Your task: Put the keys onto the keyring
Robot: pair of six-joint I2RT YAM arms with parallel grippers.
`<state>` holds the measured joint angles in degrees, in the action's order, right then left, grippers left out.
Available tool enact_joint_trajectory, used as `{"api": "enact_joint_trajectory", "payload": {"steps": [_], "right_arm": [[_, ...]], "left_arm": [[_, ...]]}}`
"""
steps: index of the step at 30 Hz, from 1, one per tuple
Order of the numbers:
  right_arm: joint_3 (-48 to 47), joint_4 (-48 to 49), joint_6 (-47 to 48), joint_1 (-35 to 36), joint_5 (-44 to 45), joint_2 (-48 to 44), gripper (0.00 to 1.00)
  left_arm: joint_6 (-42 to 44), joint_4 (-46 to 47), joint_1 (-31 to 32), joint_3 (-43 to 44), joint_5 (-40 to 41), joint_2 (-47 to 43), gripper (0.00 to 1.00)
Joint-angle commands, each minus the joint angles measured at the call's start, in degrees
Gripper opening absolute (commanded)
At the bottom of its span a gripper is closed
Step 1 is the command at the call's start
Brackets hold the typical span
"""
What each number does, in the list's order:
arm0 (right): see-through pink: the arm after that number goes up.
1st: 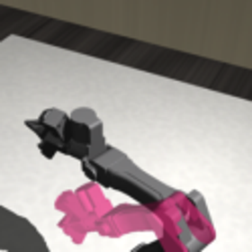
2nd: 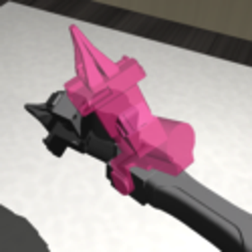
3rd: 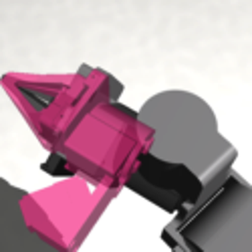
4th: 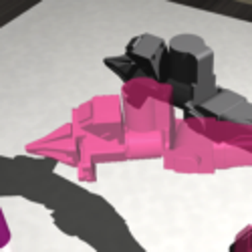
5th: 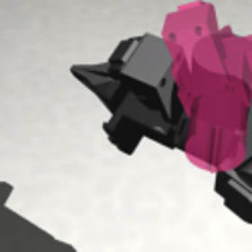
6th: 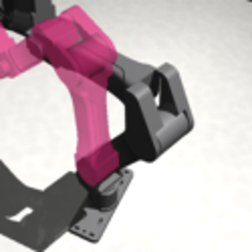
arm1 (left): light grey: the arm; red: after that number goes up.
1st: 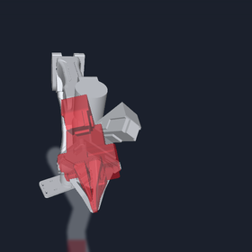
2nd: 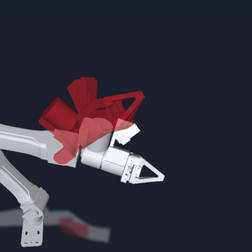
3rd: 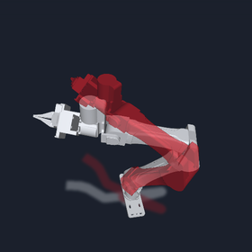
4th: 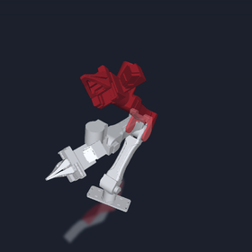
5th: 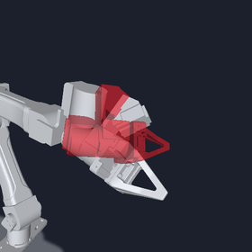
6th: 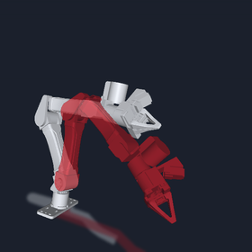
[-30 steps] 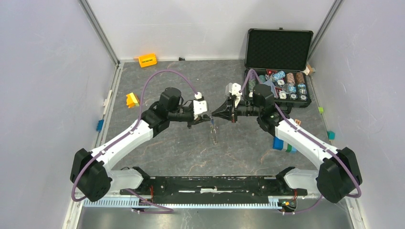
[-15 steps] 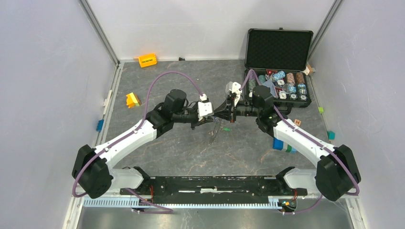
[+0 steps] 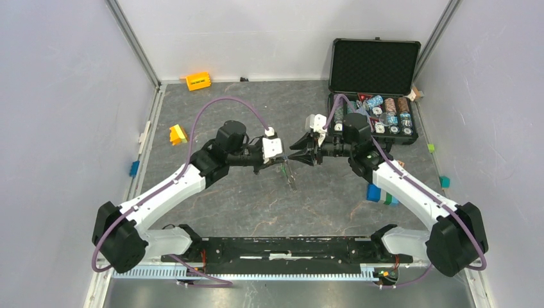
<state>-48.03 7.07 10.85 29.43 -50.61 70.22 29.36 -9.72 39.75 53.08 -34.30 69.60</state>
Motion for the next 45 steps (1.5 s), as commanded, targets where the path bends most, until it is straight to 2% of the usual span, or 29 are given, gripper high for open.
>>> {"api": "enact_joint_trajectory", "payload": {"steps": [1,5,7,15,21,25,31,40,42,45], "right_arm": [[-3.56,-5.39,8.0,-0.25,-3.11,-2.16,0.46],[-2.86,-7.66,11.47,-0.3,-4.07,-2.5,0.64],[-3.32,-10.34,13.61,-0.25,-5.18,-1.7,0.7],[-2.0,-7.54,11.59,0.7,-9.39,1.37,0.76],[2.55,4.28,0.67,1.33,-8.22,0.3,0.88],[3.07,5.32,-2.5,1.34,-3.66,-0.25,0.93],[2.32,4.81,-4.13,1.5,1.97,0.85,0.9],[0.16,0.48,-0.56,3.65,9.13,4.29,0.75],[-0.45,-0.72,0.52,3.88,10.48,4.75,0.69],[-2.09,-3.17,3.22,3.97,13.02,4.96,0.53]], "left_arm": [[4.85,-1.1,0.16,0.67,-1.79,-2.23,0.02],[8.38,-6.63,0.16,2.84,-3.24,-2.66,0.02],[10.47,-9.72,0.16,4.24,-3.64,-2.88,0.02],[12.5,-16.05,0.67,9.27,-1.72,-2.85,0.02],[3.87,-13.56,0.69,11.9,3.92,-1.97,0.02],[-0.34,-11.57,0.78,12.93,8.31,-0.96,0.02],[-3.5,-9.95,0.88,13.28,9.23,0.05,0.02],[-6.29,-8.04,0.86,12.71,8.49,0.29,0.02],[-6.25,-7.95,0.86,12.5,8.43,0.12,0.02],[-5.7,-8.1,0.9,11.9,8.46,-0.28,0.02]]}}
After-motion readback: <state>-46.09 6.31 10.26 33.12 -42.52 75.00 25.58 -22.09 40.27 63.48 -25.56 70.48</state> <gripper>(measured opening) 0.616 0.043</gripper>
